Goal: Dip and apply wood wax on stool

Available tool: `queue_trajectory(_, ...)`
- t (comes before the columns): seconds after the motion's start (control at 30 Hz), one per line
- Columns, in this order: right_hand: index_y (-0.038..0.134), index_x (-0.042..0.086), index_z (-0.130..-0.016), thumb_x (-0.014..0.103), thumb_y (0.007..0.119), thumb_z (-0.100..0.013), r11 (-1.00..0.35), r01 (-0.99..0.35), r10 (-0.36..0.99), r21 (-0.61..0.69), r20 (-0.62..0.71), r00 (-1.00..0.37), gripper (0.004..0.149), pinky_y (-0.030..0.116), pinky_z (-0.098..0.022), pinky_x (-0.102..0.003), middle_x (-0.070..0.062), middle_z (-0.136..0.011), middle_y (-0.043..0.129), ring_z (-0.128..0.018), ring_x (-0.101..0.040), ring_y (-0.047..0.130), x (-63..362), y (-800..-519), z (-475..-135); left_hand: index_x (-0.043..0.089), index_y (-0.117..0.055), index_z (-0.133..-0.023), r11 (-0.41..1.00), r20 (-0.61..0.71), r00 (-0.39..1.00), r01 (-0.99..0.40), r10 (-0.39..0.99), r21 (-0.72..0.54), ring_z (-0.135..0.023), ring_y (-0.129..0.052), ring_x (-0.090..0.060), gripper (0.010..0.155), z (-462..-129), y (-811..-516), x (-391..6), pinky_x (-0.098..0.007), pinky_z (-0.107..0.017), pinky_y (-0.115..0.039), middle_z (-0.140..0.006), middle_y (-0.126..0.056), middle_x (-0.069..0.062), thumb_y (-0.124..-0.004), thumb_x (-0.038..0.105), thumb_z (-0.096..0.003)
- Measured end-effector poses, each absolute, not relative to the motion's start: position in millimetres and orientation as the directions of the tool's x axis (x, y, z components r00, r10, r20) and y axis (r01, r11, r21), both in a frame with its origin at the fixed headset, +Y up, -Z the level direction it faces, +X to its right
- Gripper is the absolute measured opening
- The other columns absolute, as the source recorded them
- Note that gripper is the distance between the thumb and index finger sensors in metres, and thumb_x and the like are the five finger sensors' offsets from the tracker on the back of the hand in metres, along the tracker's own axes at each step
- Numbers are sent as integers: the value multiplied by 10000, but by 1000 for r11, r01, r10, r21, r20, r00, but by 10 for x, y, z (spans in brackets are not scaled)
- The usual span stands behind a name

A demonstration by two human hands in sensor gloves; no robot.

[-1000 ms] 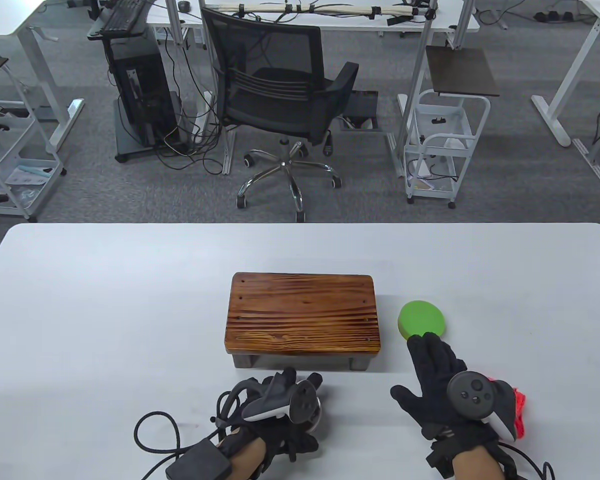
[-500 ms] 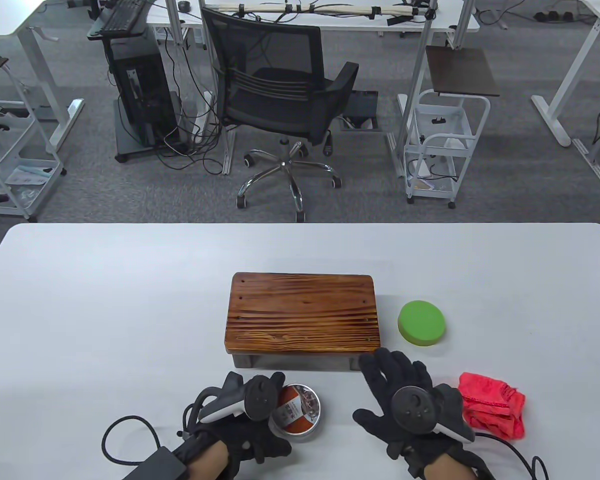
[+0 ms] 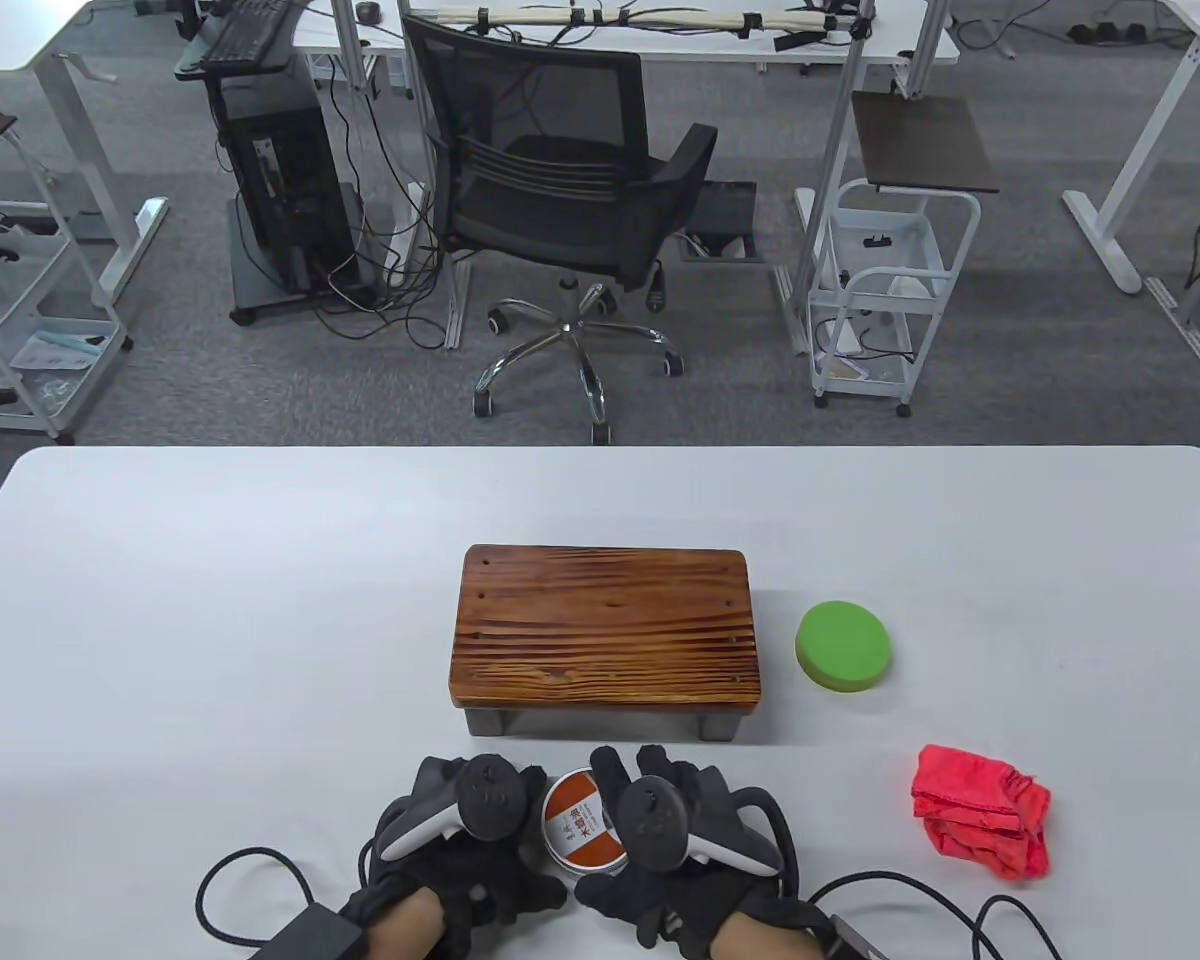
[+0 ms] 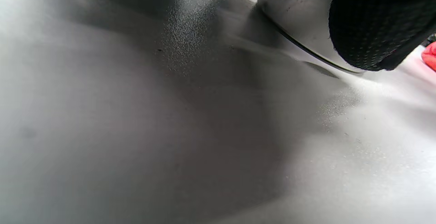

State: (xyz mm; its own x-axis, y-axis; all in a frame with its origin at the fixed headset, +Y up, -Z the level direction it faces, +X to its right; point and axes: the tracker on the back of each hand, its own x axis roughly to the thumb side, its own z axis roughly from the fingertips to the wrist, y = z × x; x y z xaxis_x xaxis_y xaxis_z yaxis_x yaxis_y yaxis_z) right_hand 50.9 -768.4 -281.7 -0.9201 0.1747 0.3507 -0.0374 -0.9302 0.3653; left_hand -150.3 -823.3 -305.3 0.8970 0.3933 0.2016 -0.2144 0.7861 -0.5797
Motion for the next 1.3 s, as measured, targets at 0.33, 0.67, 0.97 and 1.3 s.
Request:
queue_trajectory(0.33,178,214,-1076,731,834,-482,-917,85,32,390,285,-958,1025,619,-668,-659,-193,-1095,386,-925,-456,619,199,-7761,-2865,314,-244,-1127,788,185,891,-251,416,-562,-972,89,-583,946,-3070,-8317,-1472,-816,-595,-96,-1181,58,-220,-833,697,-493)
queue_trajectory(0.67,309,224,-1077,682,813,-514,-951,55,41,305,299,-953,884,681,-667,-597,-132,-1056,496,-864,-417,722,193,-7775,-2895,346,-327,-1111,798,206,875,-274,439,-537,-991,79,-558,887,-3095,-8335,-1472,-802,-599,-77,-1205,16,-172,-870,650,-480)
queue_trajectory(0.97,384,222,-1071,662,839,-507,-961,-14,98,276,294,-951,848,753,-643,-542,-131,-1046,522,-814,-413,792,233,-7781,-2905,327,-354,-1111,790,205,866,-289,457,-541,-1003,72,-540,866,-3124,-8339,-1463,-796,-603,-73,-1216,-9,-149,-882,618,-488)
queue_trajectory(1.3,396,251,-1074,648,855,-508,-950,-45,138,310,287,-948,830,798,-612,-524,-82,-1085,485,-758,-436,859,268,-7790,-2911,328,-347,-1111,788,211,863,-285,459,-546,-1012,74,-524,853,-3135,-8344,-1451,-791,-606,-66,-1219,-8,-137,-873,611,-502)
